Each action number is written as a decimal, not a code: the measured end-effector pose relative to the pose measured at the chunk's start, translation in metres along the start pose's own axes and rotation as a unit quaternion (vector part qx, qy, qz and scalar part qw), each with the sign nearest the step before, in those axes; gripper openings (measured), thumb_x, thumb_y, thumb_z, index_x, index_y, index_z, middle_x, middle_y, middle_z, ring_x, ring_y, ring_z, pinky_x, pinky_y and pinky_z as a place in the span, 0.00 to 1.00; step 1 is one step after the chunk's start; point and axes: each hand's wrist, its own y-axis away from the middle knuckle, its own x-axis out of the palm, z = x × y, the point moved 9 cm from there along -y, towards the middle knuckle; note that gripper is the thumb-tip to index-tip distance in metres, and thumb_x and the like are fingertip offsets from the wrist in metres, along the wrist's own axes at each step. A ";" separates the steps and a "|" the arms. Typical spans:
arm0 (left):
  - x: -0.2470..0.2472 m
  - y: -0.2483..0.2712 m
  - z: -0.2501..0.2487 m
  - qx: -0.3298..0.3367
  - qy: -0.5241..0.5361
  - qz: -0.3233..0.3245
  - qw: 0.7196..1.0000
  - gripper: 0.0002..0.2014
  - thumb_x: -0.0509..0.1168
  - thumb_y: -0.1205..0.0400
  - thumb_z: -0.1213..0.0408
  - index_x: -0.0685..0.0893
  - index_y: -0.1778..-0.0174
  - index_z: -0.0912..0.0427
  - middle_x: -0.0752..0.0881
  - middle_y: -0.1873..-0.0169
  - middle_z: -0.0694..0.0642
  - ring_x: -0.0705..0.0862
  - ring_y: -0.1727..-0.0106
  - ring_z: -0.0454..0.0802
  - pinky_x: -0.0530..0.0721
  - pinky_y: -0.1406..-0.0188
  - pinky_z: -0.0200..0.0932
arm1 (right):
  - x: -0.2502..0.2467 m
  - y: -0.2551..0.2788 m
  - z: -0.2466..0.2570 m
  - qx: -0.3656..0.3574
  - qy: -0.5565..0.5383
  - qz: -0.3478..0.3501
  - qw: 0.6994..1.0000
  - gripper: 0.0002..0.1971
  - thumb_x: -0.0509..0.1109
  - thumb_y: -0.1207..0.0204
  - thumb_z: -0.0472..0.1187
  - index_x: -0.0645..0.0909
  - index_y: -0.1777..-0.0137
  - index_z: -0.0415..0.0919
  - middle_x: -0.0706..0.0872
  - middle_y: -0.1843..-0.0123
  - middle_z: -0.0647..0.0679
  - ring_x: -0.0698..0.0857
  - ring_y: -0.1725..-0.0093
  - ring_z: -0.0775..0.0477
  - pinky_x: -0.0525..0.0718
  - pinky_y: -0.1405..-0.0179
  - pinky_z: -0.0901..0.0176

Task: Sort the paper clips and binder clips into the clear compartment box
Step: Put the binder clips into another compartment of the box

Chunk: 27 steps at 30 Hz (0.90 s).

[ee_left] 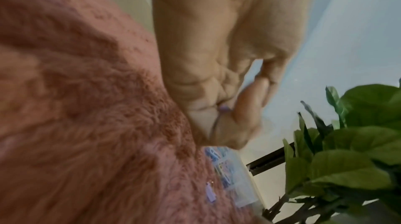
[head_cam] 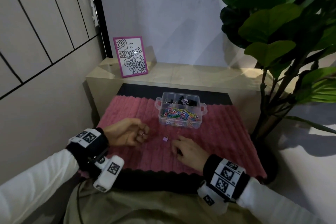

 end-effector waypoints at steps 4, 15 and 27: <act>-0.015 0.011 0.006 0.006 0.059 -0.048 0.997 0.15 0.56 0.20 0.54 0.69 0.72 0.56 0.65 0.77 0.49 0.60 0.84 0.37 0.57 0.93 0.27 | -0.015 0.004 -0.031 0.070 -0.257 0.035 0.963 0.10 0.67 0.28 0.22 0.81 0.61 0.37 0.83 0.63 0.44 0.85 0.73 0.63 0.84 0.67 0.72; -0.053 0.056 0.036 0.017 0.145 -0.188 0.971 0.09 0.60 0.22 0.66 0.77 0.68 0.62 0.77 0.78 0.52 0.72 0.82 0.39 0.75 0.86 0.28 | -0.124 -0.077 -0.120 0.185 -0.642 -0.186 0.720 0.08 0.61 0.23 0.24 0.77 0.47 0.21 0.80 0.53 0.37 0.83 0.53 0.42 0.89 0.62 0.65; -0.023 0.052 0.010 0.023 -0.265 -0.156 0.951 0.10 0.61 0.19 0.69 0.79 0.66 0.57 0.76 0.75 0.49 0.74 0.79 0.37 0.73 0.79 0.30 | -0.126 -0.109 -0.095 0.151 -0.094 -0.075 0.981 0.12 0.64 0.24 0.29 0.85 0.45 0.39 0.86 0.40 0.41 0.82 0.40 0.43 0.77 0.41 0.56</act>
